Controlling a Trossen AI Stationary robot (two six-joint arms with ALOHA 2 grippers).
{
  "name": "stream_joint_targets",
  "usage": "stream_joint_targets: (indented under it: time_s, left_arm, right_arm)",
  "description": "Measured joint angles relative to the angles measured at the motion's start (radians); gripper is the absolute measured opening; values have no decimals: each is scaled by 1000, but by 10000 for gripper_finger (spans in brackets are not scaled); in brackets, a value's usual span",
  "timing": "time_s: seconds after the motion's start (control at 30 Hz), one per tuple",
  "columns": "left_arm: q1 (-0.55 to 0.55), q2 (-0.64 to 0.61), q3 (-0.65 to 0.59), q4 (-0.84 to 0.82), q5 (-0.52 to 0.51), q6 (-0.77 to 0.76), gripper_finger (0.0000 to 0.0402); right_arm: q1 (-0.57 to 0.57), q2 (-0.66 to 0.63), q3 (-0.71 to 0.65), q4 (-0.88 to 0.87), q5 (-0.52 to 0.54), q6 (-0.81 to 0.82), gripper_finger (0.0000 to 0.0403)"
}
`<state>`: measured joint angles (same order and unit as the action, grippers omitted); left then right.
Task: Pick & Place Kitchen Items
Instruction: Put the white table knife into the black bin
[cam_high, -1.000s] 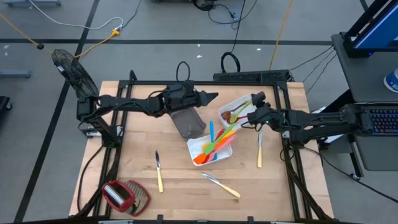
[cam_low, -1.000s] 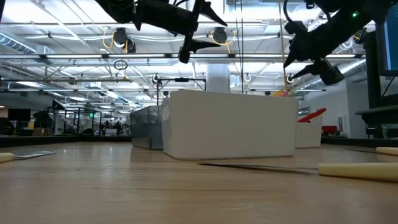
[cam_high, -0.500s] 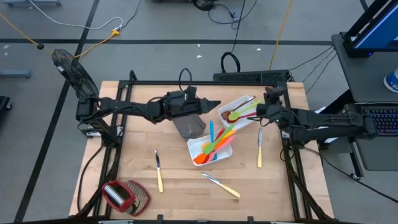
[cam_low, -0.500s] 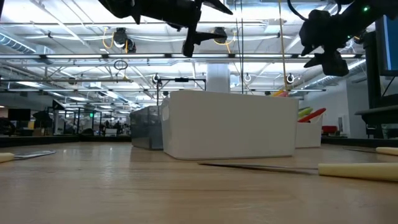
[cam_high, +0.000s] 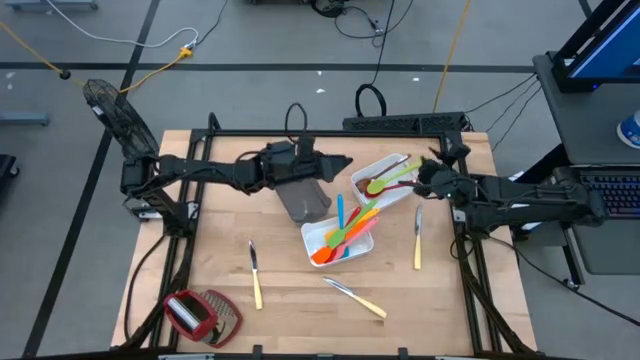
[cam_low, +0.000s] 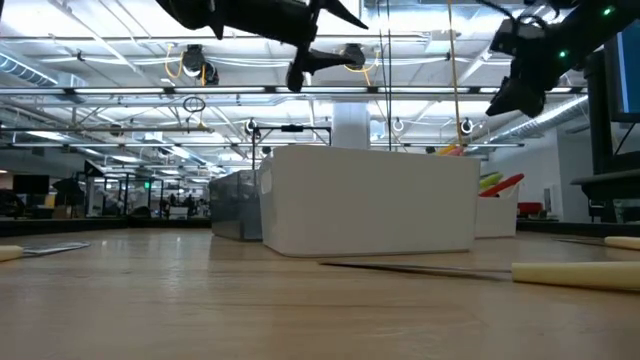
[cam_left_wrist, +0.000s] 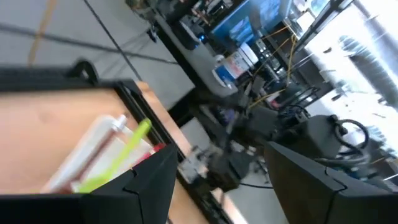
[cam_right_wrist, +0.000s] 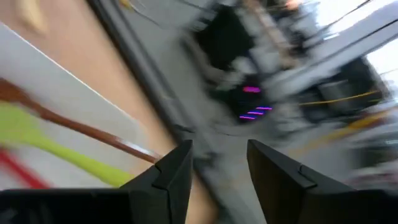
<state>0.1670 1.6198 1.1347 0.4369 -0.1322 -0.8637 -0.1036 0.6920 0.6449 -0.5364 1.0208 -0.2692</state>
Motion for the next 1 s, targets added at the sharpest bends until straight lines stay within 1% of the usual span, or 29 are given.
stream_joint_targets:
  time_s: [0.1,0.17,0.27,0.37,0.47,0.53,0.7,0.8,0.93,1.0]
  left_arm:
    - [17,-37,0,-44,-12,106,248]
    - [21,-65,0,-80,-35,193,248]
    - [21,-126,0,-157,-75,310,248]
    - [10,-187,0,-252,-120,373,248]
    - [-9,-238,0,-371,-191,395,248]
    - [-22,-272,0,-469,-235,390,248]
    - [-62,-296,-2,-602,-299,368,248]
    - [-78,-303,0,-632,-310,345,248]
    - [-86,-299,0,-673,-317,327,248]
    - [-86,-300,0,-674,-318,331,248]
  right_arm:
    - [0,-32,0,1,-176,180,142]
    - [1,-49,0,5,-292,262,142]
    - [12,-67,0,5,-437,348,141]
    - [32,-76,0,3,-573,394,141]
    - [58,-77,0,3,-712,474,141]
    - [79,-75,0,-2,-779,561,141]
    - [135,-71,0,-70,-916,784,141]
    - [160,-68,0,-136,-1010,936,141]
    - [178,-49,0,-202,-1180,1143,141]
    - [183,-36,0,-229,-1249,1235,141]
